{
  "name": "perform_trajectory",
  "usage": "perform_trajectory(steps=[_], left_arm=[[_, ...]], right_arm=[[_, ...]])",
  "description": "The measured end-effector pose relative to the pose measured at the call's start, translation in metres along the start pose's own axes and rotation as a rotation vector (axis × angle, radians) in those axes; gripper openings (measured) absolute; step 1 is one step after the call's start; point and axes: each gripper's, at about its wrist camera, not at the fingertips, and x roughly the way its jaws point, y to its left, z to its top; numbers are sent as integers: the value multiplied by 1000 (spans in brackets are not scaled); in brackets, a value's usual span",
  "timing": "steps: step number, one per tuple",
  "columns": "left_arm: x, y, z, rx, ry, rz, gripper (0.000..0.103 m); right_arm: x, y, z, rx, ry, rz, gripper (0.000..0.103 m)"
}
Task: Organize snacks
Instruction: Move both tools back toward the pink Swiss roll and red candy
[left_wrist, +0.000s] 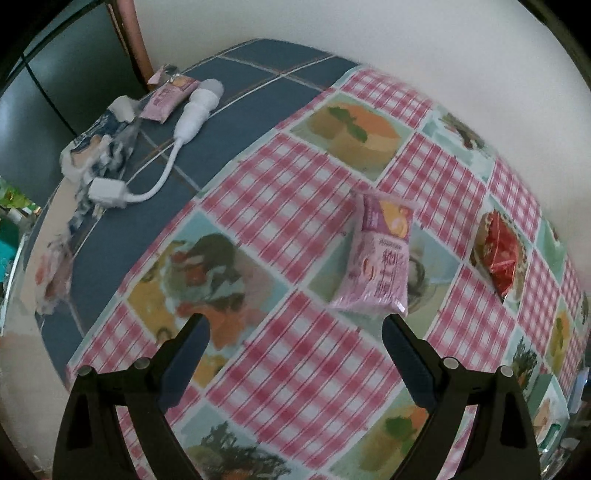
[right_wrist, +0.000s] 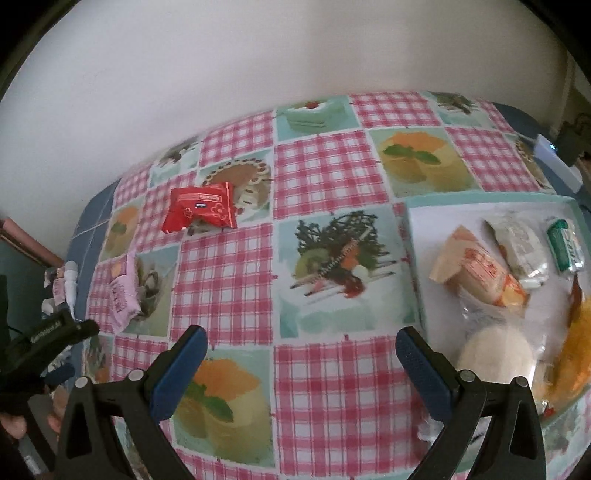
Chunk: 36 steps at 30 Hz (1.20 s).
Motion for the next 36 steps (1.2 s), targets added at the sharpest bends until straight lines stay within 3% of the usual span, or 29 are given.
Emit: perform_trajectory(steps=[8, 15, 18, 32, 34, 36], left_arm=[[18, -4, 14, 0, -24, -47, 94], [44, -13, 19, 31, 0, -71, 94], [51, -19, 22, 44, 16, -119, 94], [67, -59, 25, 136, -16, -110, 94], [68, -60, 23, 141, -24, -97, 93], [67, -61, 22, 146, -39, -93, 83]], right_arm=[[16, 13, 10, -33, -14, -7, 103], [36, 31, 18, -95, -32, -25, 103], [44, 38, 21, -115, -39, -28, 103], [80, 67, 36, -197, -23, -17, 103], [82, 70, 45, -202, -20, 0, 103], [80, 73, 56, -201, -31, 24, 103]])
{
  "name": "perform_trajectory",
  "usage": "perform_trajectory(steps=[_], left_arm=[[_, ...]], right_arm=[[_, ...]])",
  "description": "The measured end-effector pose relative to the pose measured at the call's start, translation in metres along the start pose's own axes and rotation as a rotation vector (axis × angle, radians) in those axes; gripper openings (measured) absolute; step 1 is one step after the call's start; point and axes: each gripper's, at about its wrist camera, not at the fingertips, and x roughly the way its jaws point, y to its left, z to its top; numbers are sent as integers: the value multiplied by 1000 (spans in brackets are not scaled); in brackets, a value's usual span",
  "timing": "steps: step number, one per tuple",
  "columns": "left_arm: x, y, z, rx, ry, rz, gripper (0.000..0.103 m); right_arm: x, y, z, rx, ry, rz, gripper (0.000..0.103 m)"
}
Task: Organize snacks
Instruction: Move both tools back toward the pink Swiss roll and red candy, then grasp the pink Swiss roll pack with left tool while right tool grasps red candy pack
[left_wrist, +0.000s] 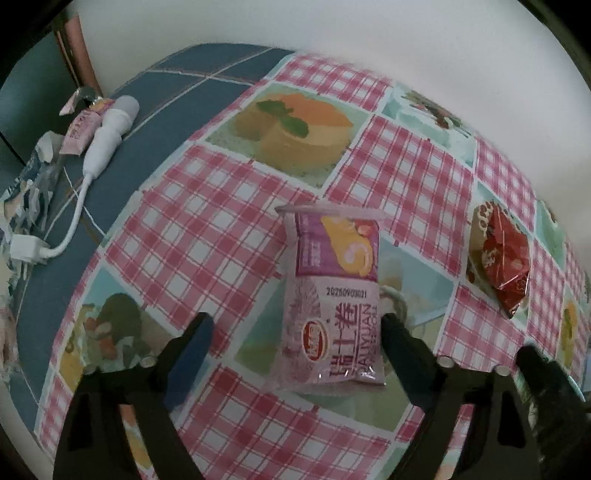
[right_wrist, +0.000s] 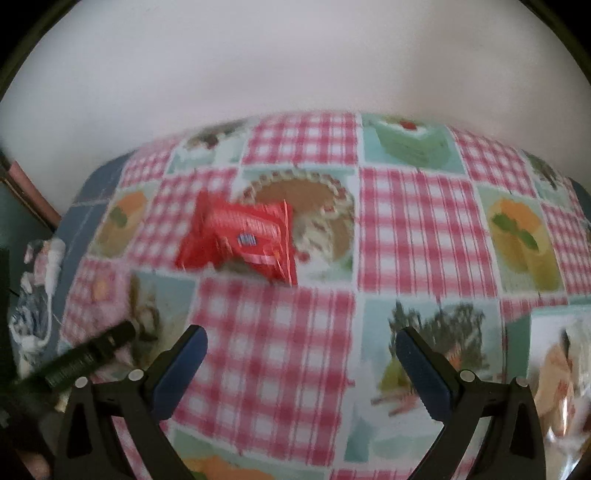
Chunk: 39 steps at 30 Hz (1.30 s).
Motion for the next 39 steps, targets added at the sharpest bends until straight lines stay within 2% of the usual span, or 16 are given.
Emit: perform_trajectory(steps=[4, 6, 9, 13, 26, 28, 31, 35, 39], left_arm=[[0, -4, 1, 5, -8, -16, 73], [0, -5, 2, 8, -18, -15, 64], [0, -12, 3, 7, -41, -20, 58], [4, -5, 4, -19, -56, -47, 58], [3, 6, 8, 7, -35, -71, 58], [0, 9, 6, 4, -31, -78, 60], [0, 18, 6, -16, -19, -95, 68], [0, 31, 8, -51, -15, -135, 69], [1, 38, 8, -58, -16, -136, 69]], right_arm=[[0, -2, 25, 26, 1, 53, 103], [3, -2, 37, 58, 17, 107, 103], [7, 3, 51, 74, 26, 144, 103], [21, 8, 61, 98, 51, 154, 103], [58, 31, 73, 37, 114, 55, 98], [62, 34, 75, 30, 122, 45, 95], [66, 37, 78, 21, 141, 29, 91], [74, 36, 80, 37, 158, 21, 91], [79, 38, 80, 18, 156, -27, 89]])
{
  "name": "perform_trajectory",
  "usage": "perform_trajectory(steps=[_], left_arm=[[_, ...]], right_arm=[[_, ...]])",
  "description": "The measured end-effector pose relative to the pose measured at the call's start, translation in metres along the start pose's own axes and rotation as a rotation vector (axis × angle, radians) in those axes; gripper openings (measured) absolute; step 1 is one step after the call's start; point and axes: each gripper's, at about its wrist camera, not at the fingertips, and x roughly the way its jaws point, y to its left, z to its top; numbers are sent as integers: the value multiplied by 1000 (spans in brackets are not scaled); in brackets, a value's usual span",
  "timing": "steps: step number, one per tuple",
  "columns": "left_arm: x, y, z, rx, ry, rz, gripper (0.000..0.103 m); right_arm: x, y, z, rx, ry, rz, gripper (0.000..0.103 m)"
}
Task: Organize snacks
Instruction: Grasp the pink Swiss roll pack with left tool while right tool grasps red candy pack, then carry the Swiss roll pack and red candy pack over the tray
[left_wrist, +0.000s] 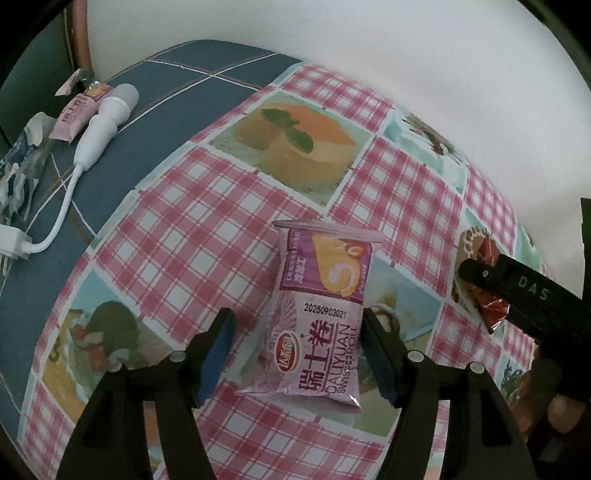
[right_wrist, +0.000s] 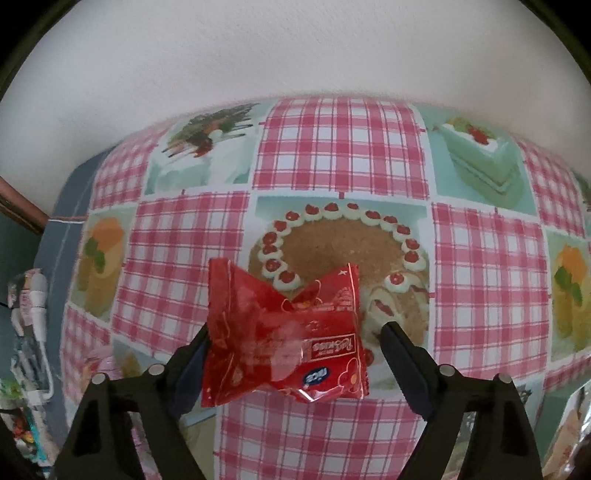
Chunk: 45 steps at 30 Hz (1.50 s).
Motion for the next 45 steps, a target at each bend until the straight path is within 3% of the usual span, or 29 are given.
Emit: perform_trajectory(steps=[11, 19, 27, 36, 45], left_arm=[[-1, -12, -6, 70, 14, 54, 69], [2, -24, -8, 100, 10, 105, 68], [2, -41, -14, 153, 0, 144, 53], [1, -53, -16, 159, -3, 131, 48], [-1, -41, -14, 147, 6, 119, 47]], right_arm=[[2, 7, 3, -71, -10, -71, 71], [2, 0, -4, -87, -4, -71, 70], [-1, -18, -11, -112, -6, -100, 70], [-8, -22, -26, -125, 6, -108, 70], [-20, -33, -47, -121, 19, -104, 70]])
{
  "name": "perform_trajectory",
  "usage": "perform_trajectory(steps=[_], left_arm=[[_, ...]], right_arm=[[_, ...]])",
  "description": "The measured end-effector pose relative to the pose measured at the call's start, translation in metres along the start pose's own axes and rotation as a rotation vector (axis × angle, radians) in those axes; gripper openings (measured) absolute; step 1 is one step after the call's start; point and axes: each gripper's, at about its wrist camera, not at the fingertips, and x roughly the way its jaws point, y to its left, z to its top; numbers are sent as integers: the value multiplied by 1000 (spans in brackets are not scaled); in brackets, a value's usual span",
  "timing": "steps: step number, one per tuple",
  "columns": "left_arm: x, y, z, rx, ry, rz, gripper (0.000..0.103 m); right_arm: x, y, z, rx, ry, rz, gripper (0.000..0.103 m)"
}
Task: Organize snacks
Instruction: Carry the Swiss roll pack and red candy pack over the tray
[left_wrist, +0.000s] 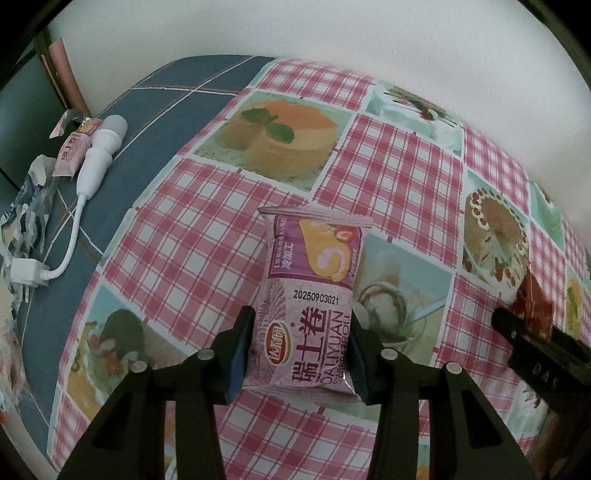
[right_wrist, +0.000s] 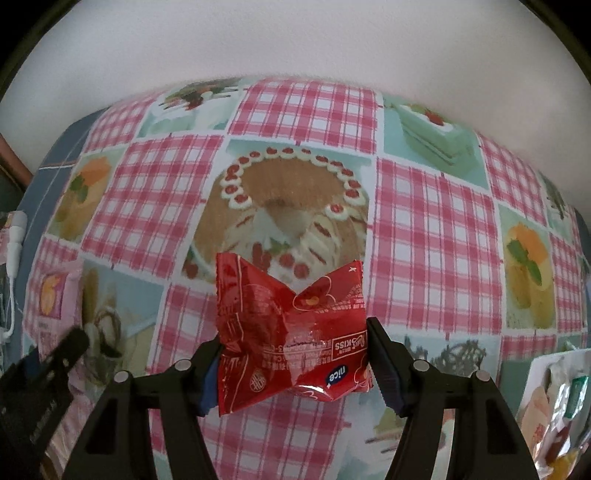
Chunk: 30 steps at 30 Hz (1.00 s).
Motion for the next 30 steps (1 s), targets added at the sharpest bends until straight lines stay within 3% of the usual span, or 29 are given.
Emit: perform_trajectory(steps=[15, 30], left_arm=[[-19, -8, -5, 39, -3, 5, 46], [-128, -36, -21, 166, -152, 92, 46]], right_arm=[[-39, -11, -56, 37, 8, 32, 68], [-134, -44, -112, 180, -72, 52, 68]])
